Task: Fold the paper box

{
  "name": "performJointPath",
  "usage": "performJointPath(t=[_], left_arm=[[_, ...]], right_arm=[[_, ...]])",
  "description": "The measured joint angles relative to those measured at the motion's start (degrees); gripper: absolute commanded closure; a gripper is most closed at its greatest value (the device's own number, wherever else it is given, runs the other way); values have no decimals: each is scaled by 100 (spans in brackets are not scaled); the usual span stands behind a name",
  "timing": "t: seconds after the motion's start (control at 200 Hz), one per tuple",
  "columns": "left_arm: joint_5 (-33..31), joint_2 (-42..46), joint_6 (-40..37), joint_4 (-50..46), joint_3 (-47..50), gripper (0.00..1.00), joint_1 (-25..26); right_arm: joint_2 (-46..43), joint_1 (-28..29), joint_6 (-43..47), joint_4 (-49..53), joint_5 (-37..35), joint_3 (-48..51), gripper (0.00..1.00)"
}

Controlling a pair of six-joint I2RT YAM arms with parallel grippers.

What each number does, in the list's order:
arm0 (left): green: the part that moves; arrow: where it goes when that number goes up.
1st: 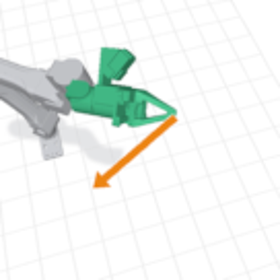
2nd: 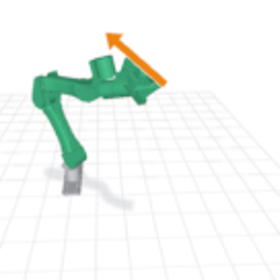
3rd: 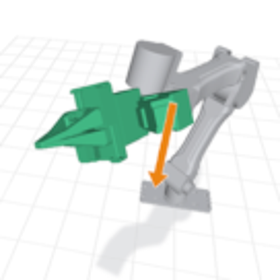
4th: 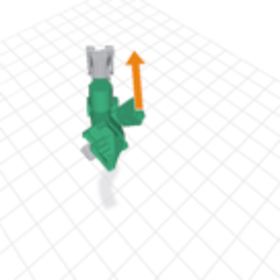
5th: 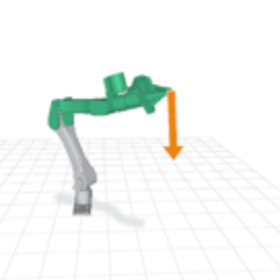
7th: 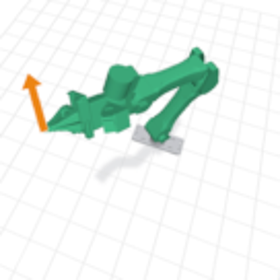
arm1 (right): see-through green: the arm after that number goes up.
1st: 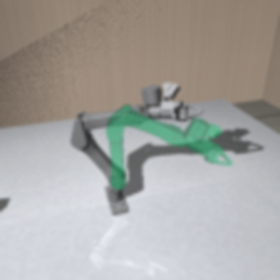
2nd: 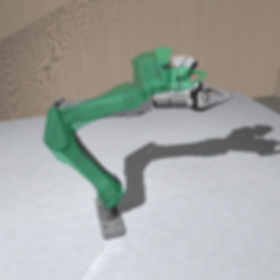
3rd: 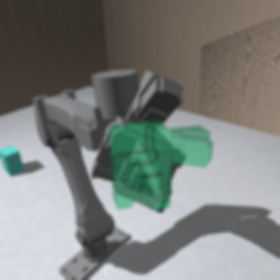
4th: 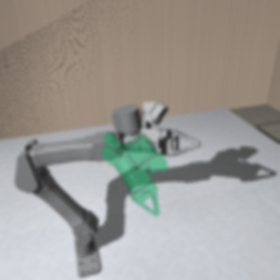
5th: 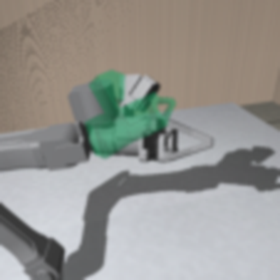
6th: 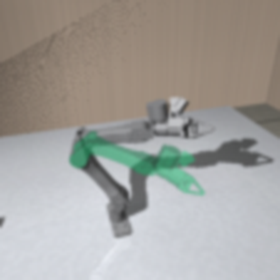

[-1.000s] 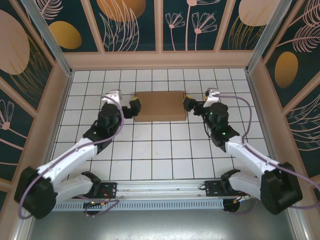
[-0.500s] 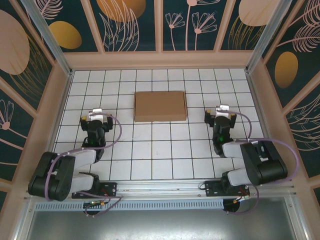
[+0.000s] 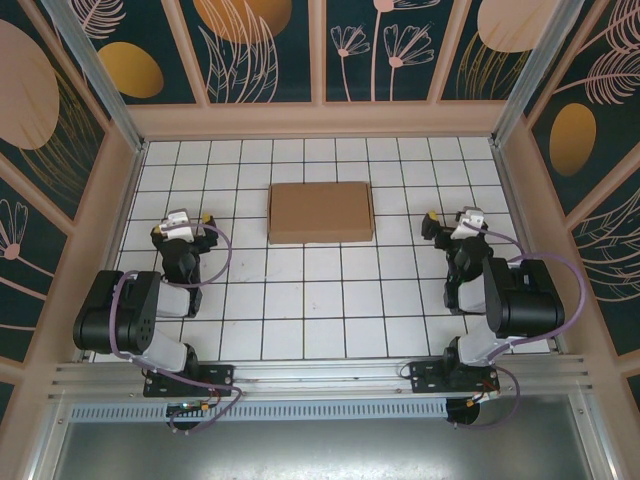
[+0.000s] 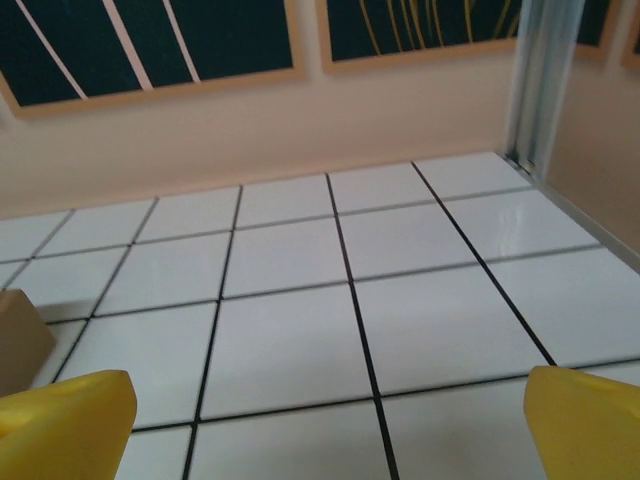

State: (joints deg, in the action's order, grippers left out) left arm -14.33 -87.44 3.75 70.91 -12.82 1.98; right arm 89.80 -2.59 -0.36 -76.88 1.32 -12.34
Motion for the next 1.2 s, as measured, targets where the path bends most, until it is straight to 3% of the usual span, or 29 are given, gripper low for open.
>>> performJointPath(t=[1.201], left_arm=[[107, 0, 42, 2, -2, 1, 0]], right_arm=[[0, 0, 0, 232, 177, -4, 1]])
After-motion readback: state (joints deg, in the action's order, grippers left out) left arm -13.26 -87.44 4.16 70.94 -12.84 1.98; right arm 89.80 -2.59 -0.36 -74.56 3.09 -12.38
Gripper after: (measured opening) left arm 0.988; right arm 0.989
